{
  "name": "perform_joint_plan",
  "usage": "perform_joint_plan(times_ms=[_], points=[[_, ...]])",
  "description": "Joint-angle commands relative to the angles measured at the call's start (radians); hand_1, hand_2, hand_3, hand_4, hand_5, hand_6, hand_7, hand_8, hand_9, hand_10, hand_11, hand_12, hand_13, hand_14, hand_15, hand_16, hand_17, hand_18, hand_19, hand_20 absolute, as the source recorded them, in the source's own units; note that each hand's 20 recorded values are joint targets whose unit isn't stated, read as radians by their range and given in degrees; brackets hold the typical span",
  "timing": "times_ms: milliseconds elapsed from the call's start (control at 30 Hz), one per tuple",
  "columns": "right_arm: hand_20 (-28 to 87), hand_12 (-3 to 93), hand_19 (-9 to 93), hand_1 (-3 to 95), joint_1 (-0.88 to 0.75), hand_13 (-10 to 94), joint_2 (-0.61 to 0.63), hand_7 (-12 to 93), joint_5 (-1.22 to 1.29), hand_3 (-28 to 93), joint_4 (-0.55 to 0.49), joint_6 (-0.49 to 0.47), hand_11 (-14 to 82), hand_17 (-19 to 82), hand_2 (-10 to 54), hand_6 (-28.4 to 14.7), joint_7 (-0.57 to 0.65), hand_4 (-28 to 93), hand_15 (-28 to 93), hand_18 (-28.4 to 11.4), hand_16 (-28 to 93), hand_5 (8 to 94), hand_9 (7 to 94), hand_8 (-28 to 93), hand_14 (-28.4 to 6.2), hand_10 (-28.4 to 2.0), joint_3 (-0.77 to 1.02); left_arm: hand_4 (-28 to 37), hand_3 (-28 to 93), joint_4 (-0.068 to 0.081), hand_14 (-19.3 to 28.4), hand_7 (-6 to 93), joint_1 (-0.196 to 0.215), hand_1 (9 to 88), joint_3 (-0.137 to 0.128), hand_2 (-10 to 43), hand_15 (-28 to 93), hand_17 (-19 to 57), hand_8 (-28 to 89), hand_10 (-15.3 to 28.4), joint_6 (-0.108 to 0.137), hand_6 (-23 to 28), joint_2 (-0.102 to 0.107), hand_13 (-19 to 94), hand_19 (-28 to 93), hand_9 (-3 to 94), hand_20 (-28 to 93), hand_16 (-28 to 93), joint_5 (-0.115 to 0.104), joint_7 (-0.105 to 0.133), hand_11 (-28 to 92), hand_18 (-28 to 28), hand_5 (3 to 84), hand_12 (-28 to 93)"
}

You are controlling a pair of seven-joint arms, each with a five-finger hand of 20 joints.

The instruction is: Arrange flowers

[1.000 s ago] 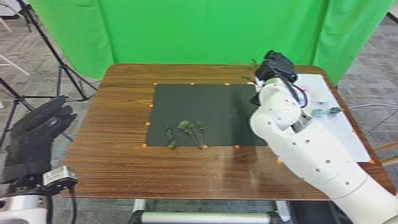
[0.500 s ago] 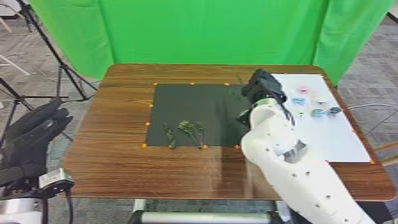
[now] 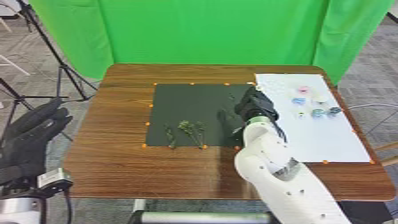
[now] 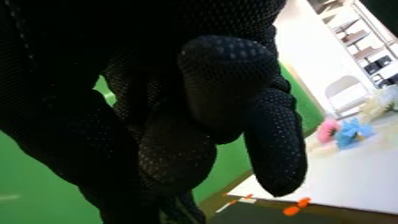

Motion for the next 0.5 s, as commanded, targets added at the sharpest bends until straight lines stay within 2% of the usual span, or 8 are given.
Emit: perform_joint_plan(times_ms=[33,267,500], points=[[-11,28.4,93,53.9,-0.053,94,-0.021,26,-0.014,77,-0.001,-0.029,53.3,54,-9.5,-4.6,0.016,-26,72,-17.3,19,88.3,91.1,14,-3.1,-9.6,0.0,-15.4,81,-0.008,22.8,17.4,0.019,29.6,-0.003,2.5,62,-12.1,-11,18.1,-0.007,8.9,-0.007,17,54,30.2,8,-16,0.002,-0.002,38,20.1,36.5,7],[-11,28.3,93,53.8,-0.063,94,-0.048,26,-0.029,77,0.021,-0.054,53.3,53,-9.5,-4.7,0.018,-26,72,-17.4,19,88.3,91.3,14,-3.1,-9.6,-0.002,-15.3,81,-0.006,22.8,17.4,0.005,29.7,0.005,2.5,62,-12.1,-11,18.1,-0.007,8.9,-0.004,17,54,30.3,8,-16,0.006,-0.007,38,20.2,36.5,7],[-10,28.3,93,53.6,-0.067,94,-0.065,26,-0.051,77,0.03,-0.074,53.3,53,-9.5,-4.7,0.038,-26,72,-17.5,18,88.4,91.3,14,-3.1,-9.6,-0.014,-14.9,82,-0.007,22.8,17.5,0.008,29.7,-0.004,2.6,62,-12.2,-11,18.1,-0.012,8.8,-0.008,17,54,30.2,8,-16,0.01,-0.012,38,20.2,36.5,7]])
